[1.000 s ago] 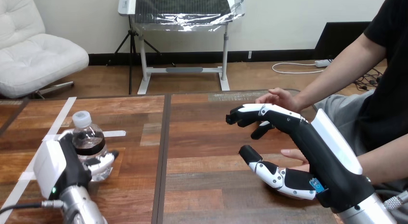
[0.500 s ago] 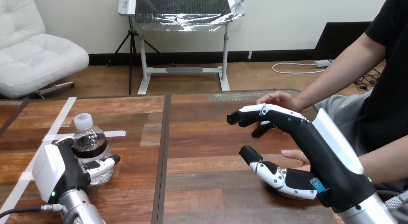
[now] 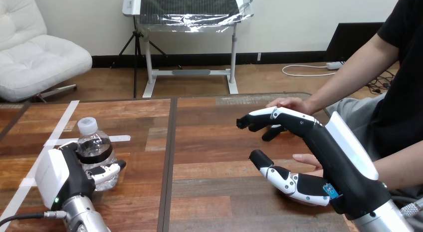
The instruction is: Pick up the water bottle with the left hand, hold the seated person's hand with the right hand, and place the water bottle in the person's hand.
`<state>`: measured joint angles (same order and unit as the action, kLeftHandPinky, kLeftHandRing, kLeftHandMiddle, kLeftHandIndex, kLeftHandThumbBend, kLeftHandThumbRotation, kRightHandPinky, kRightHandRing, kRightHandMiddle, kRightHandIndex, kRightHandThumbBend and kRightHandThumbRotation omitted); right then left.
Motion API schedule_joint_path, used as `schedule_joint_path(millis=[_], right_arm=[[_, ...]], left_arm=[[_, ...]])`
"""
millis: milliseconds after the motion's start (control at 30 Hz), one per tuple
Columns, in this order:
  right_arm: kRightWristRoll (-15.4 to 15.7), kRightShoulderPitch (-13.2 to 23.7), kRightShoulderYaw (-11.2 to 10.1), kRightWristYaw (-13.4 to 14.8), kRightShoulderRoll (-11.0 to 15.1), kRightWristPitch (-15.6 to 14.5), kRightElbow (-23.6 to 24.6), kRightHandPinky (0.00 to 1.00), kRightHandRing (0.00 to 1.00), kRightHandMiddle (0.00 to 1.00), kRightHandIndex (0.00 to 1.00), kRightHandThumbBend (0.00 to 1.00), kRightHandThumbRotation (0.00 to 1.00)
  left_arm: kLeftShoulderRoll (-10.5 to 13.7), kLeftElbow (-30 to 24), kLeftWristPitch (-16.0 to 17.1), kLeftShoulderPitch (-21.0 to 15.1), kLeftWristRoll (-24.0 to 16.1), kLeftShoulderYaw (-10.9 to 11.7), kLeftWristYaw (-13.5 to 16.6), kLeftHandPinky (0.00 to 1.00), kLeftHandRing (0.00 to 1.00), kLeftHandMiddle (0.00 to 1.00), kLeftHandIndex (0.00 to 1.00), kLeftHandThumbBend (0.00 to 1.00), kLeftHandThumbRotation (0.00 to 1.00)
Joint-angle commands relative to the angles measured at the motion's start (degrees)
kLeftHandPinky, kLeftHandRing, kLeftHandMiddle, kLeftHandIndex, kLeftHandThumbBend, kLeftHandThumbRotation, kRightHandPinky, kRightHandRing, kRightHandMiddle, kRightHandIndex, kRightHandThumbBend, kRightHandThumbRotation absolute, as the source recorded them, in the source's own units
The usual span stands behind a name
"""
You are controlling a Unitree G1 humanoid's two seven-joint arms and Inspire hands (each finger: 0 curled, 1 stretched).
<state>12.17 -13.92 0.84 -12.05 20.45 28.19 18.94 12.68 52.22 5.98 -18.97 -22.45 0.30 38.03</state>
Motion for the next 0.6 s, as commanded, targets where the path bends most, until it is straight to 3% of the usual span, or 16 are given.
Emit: schedule_joint_path(millis=[0, 567], right_arm=[[-0.4, 1.9, -1.4, 0.8, -0.1, 1.0, 2.2, 0.59, 0.69, 0.72, 0.68, 0.36, 0.0], [0.2, 2.0, -1.8, 1.0, -0.2, 1.5, 1.9, 0.59, 0.69, 0.7, 0.67, 0.35, 0.0]], left_arm=[[0.6, 0.4, 1.9, -2.8, -0.6, -1.3, 0.7, 0.41, 0.46, 0.5, 0.5, 0.72, 0.0], [1.2, 3.2, 7.1, -3.0, -0.4, -1.9, 3.0, 0.42, 0.47, 0.51, 0.5, 0.71, 0.0]])
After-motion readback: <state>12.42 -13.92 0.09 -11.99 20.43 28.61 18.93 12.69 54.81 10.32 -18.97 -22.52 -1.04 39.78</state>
